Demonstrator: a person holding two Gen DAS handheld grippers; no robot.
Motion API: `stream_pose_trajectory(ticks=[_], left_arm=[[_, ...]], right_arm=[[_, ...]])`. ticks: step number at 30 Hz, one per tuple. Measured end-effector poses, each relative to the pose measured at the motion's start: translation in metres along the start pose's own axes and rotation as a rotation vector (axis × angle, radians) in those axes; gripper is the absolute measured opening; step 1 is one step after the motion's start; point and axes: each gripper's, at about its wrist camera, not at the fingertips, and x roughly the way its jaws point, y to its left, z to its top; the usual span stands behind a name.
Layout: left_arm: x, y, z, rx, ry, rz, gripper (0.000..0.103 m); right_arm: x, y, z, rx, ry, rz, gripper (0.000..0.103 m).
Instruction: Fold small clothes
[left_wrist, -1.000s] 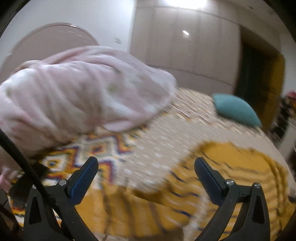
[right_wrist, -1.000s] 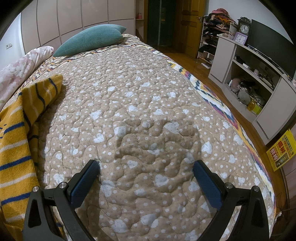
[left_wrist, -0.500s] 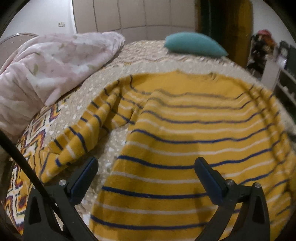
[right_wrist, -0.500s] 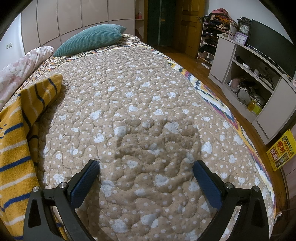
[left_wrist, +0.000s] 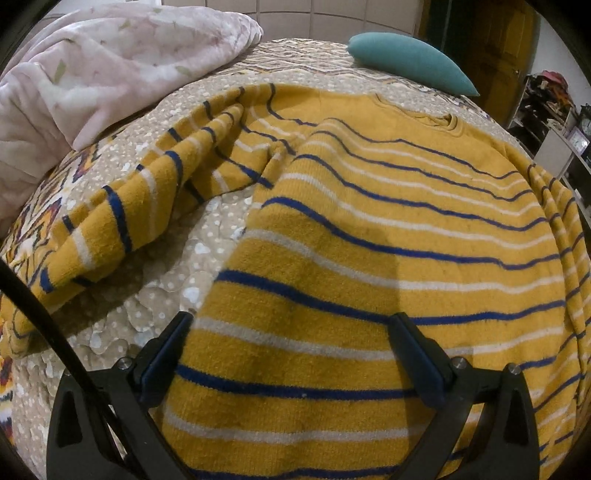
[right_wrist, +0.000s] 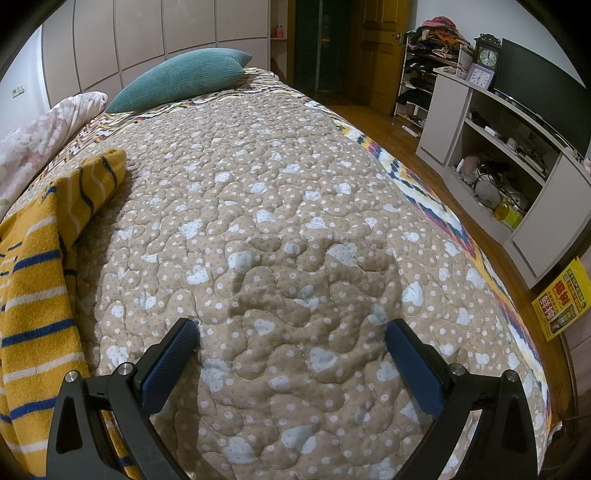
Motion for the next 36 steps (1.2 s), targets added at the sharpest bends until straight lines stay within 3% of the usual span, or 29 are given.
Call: stream_pose_trajectory(ticks=[10,13,17,19,21,22,24,26,29,33,36], left_arm=[[0.004,-0.001,0.0,-0.007,-0.011,0.006,0.103],[0.003,-0.003,-0.001,0.0,-0.024,0.018,0.103],[0.002,-0.002,-0.002,-0.001,-0.025,0.013,0.103],[0.0,0.0,-0.002,-0.004,-0.023,0.005,0.103],[-0.004,0.003,-0.001,-0.009,-0.014,-0.014,0.103],[-0.011,0.007,0.0,-0.018,-0.012,-0.038,0.102],[-0.025,0.014,-0.001,-0.041,-0.031,-0.071,0.102],[-0.048,0.028,-0.003,-0.054,-0.079,-0.093,0.102],[-0.072,0.058,-0.005,-0.076,-0.131,-0.055,0.102],[-0.076,0.111,-0.007,-0.193,-0.111,-0.028,0.102],[-0.074,0.144,-0.017,-0.311,-0.085,-0.035,0.102]], right_arm=[[0.001,-0.001,0.0,0.001,0.007,0.001,0.103],[0.005,-0.004,0.007,0.005,0.077,0.013,0.103],[0.012,-0.008,0.011,0.014,0.1,0.02,0.103],[0.011,-0.009,0.013,0.015,0.096,0.025,0.103],[0.002,-0.007,0.013,0.022,0.085,0.012,0.097],[-0.006,-0.009,0.012,0.042,0.061,-0.005,0.089],[-0.029,-0.016,0.01,0.082,-0.01,-0.026,0.088],[-0.056,-0.021,0.01,0.091,-0.093,-0.034,0.088],[-0.091,-0.023,0.011,0.06,-0.145,-0.038,0.089],[-0.122,-0.02,0.005,0.046,-0.171,0.073,0.089],[-0.12,-0.007,-0.002,0.035,-0.145,0.163,0.089]])
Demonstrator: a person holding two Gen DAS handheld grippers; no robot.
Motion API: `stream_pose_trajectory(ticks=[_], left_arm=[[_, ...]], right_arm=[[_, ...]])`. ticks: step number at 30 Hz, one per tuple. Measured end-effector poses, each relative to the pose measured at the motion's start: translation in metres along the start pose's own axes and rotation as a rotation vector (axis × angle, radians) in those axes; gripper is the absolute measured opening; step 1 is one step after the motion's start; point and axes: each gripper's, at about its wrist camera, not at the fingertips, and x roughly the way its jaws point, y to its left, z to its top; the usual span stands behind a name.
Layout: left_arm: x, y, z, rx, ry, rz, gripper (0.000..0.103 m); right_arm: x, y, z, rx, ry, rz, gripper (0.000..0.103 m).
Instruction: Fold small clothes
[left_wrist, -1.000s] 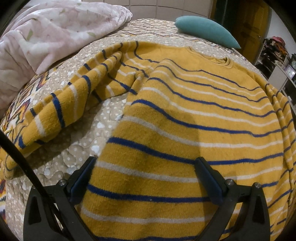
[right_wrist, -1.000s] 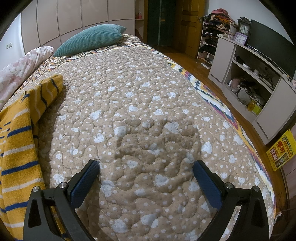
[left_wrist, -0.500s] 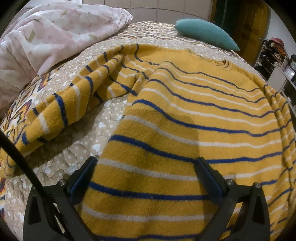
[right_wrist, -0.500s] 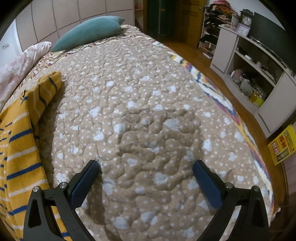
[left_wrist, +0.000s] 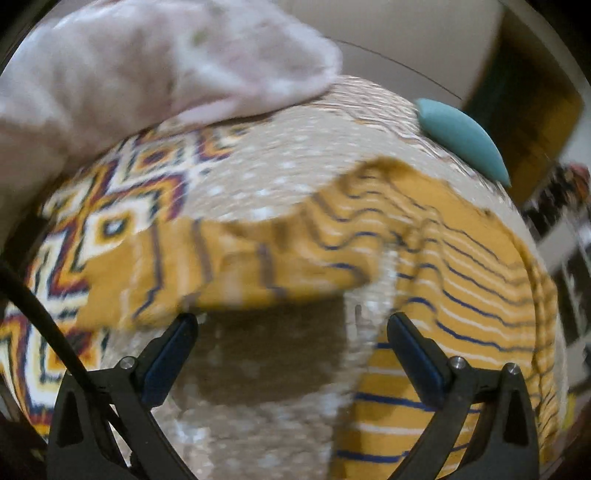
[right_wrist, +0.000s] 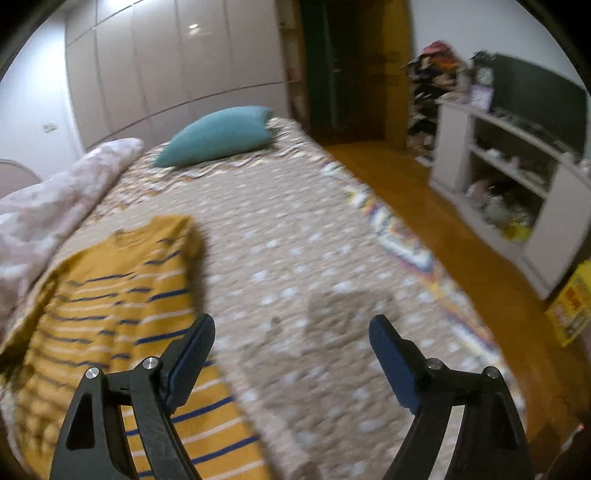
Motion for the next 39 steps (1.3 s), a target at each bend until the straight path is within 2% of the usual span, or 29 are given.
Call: stream_pose_trajectory(ticks=[3,6,9,12,16,19,22,24,26,30,39], left_arm=[[-0.002,0.014,-0.005,-0.037,0.008,-0.015,0.102],[-0.004,0.01,-0.012,0.001,0.015,-0.006,0.102],[-0.007,-0.005,-0.021,0.065,0.012,0.041,0.102],[-0.015,-0.021,-0.03,0.121,0.003,0.091,0.102],[-0.03,-0.056,-0.05,0.19,-0.046,0.064,0.102],[-0.021,-0.084,-0.061,0.277,-0.04,0.032,0.102],[0.003,-0.109,-0.081,0.388,-0.03,0.096,0.102],[0.018,-0.113,-0.093,0.418,-0.007,0.117,0.102],[0.019,-0.109,-0.096,0.404,-0.033,0.108,0.103],[0.024,-0.098,-0.092,0.344,0.005,0.051,0.103],[0.021,-0.102,-0.099,0.347,-0.041,0.069,0.103]], right_arm=[[0.017,0.011,-0.009,0.006,0.062,0.043,0.089],[0.029,0.021,-0.022,0.02,0.107,0.075,0.089],[0.029,0.037,-0.035,0.005,0.111,0.103,0.089],[0.028,0.047,-0.047,-0.014,0.125,0.097,0.089],[0.021,0.056,-0.065,-0.012,0.12,0.091,0.089],[0.019,0.071,-0.082,-0.04,0.1,0.085,0.089],[0.03,0.092,-0.095,-0.109,0.108,0.059,0.089],[0.033,0.101,-0.1,-0.144,0.079,0.032,0.09],[0.035,0.106,-0.103,-0.156,0.06,0.016,0.092],[0.04,0.098,-0.107,-0.106,0.042,0.04,0.096],[0.036,0.103,-0.113,-0.116,-0.003,0.012,0.096]])
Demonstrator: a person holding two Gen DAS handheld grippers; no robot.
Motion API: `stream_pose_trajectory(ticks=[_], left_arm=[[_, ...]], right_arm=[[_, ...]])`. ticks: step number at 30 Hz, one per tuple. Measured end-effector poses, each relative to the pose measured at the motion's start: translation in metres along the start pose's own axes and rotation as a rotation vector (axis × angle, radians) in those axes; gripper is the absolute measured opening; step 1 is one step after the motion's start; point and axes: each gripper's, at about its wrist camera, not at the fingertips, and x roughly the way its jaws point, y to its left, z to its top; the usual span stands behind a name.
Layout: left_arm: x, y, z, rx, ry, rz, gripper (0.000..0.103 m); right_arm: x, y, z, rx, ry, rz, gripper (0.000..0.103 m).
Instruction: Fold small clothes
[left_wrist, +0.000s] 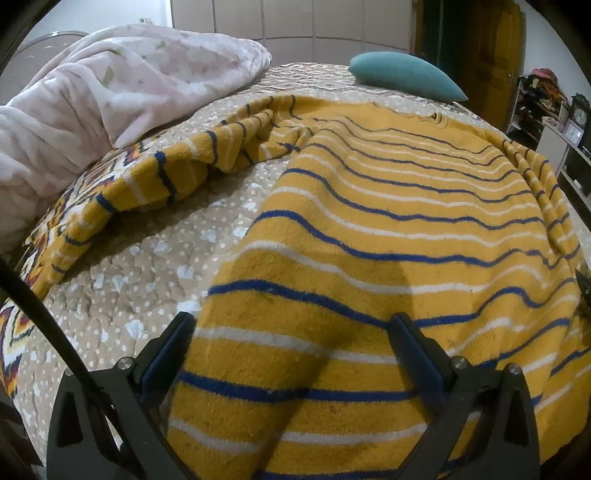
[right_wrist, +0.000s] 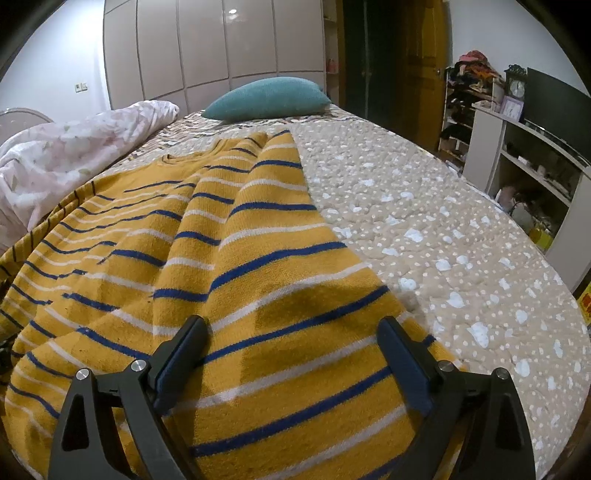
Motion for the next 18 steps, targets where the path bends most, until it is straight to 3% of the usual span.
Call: stream_pose_trajectory(ticks=[18], left_arm=[[-0.0002,0.0005,-0.0001,0.002,-0.001,-0.001,0.103]], right_arm=[[-0.0021,0.0,-0.0021,-0.002,-0.008,-0.007,0.096]])
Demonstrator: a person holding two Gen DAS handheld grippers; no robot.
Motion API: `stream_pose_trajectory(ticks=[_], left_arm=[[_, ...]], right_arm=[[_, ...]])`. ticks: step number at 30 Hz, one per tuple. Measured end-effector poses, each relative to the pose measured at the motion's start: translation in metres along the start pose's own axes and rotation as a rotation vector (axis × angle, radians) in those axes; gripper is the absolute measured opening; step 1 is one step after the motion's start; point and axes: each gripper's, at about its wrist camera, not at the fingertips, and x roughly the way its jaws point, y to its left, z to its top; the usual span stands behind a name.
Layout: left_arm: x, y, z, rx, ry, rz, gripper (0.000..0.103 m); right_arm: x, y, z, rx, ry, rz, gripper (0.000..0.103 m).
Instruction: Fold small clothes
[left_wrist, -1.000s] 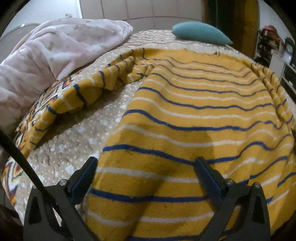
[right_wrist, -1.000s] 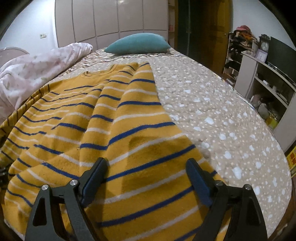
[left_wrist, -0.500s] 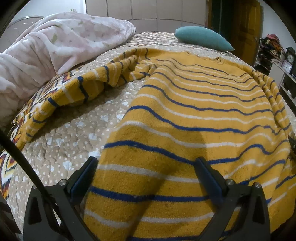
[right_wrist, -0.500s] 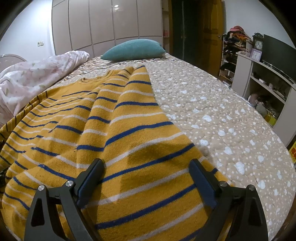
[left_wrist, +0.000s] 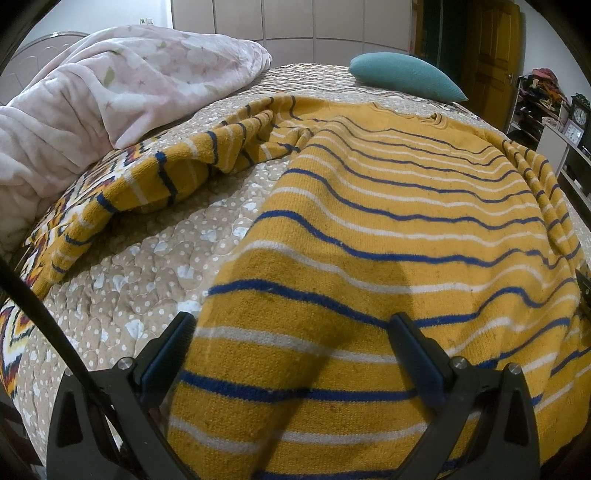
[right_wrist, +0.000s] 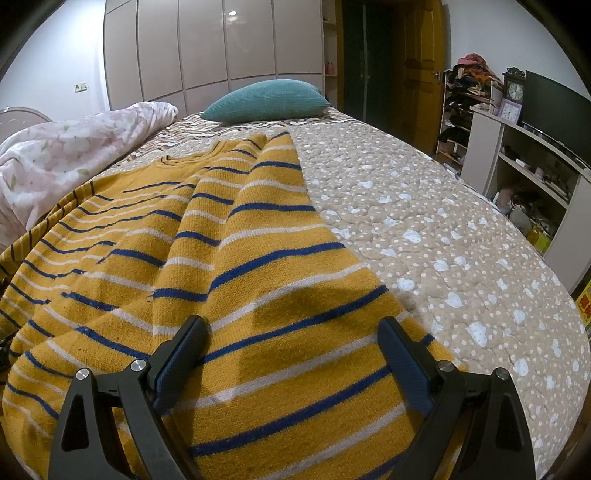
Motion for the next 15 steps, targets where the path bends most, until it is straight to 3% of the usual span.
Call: stream_pose_trajectory(ticks=[15], left_arm=[[-0.0005,-0.0001,-0.0005,0.001,-0.001,0.0,0.103]], right_arm=[[0.0001,0.0006,0.0002,-0.004,-0.004,-0.007,0.096]])
